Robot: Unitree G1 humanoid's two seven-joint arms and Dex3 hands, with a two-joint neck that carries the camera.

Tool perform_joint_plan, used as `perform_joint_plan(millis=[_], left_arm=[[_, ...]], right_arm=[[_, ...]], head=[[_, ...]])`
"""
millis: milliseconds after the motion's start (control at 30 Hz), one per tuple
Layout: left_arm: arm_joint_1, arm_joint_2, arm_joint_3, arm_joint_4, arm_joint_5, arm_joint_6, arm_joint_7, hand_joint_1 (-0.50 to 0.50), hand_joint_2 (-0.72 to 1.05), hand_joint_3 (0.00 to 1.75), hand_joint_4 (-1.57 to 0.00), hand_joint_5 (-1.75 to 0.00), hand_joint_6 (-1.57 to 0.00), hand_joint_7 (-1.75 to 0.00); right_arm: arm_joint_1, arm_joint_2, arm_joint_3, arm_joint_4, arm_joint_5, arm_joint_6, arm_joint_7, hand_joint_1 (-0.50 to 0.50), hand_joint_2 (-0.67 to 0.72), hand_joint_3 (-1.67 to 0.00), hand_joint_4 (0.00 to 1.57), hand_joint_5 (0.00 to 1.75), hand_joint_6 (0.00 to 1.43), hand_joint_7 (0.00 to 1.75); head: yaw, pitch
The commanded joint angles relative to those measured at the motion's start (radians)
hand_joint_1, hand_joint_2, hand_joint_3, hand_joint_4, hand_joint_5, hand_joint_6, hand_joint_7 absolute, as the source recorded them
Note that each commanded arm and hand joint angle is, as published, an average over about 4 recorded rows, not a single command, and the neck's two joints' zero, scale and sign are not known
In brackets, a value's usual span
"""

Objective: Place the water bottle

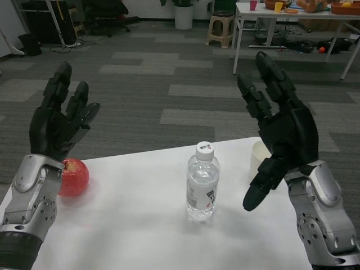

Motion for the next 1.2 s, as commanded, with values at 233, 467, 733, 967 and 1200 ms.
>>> perform_joint_plan(millis=[233, 467, 733, 967, 1200], left_arm=[[0.107, -0.070, -0.056, -0.143, 0.002, 0.015, 0.011, -0.50, 1.05, 0.09, 0.00, 0.00, 0.00, 0.00], [0.088, -0.074, -0.101, -0.134, 0.002, 0.016, 0.014, -0.50, 1.05, 0.09, 0.00, 0.00, 0.00, 0.00], [0.055, -0.079, -0.125, -0.106, -0.002, 0.016, 0.013, -0.50, 1.05, 0.09, 0.00, 0.00, 0.00, 0.00], [0.033, -0.077, -0.123, -0.074, -0.005, 0.012, 0.010, -0.50, 1.05, 0.04, 0.00, 0.00, 0.00, 0.00], [0.010, -0.069, -0.117, -0.038, -0.017, 0.004, 0.007, -0.50, 1.05, 0.09, 0.00, 0.00, 0.00, 0.00]], right_arm=[[-0.037, 0.020, 0.002, 0.015, -0.006, -0.022, -0.003, -0.38, 0.47, 0.00, 0.00, 0.00, 0.00, 0.00], [-0.048, 0.019, 0.029, 0.045, -0.006, -0.019, -0.004, -0.38, 0.44, 0.00, 0.00, 0.00, 0.00, 0.00], [-0.060, 0.018, 0.051, 0.074, -0.006, -0.023, -0.001, -0.38, 0.47, 0.00, 0.00, 0.00, 0.00, 0.00], [-0.060, 0.027, 0.052, 0.077, -0.014, -0.037, -0.003, -0.38, 0.41, 0.00, 0.00, 0.00, 0.00, 0.00], [-0.063, 0.036, 0.057, 0.084, -0.027, -0.039, -0.012, -0.38, 0.41, 0.00, 0.00, 0.00, 0.00, 0.00]], head=[[0.018, 0.008], [0.007, 0.003], [0.000, 0.000], [-0.017, 0.006], [-0.014, 0.008]])
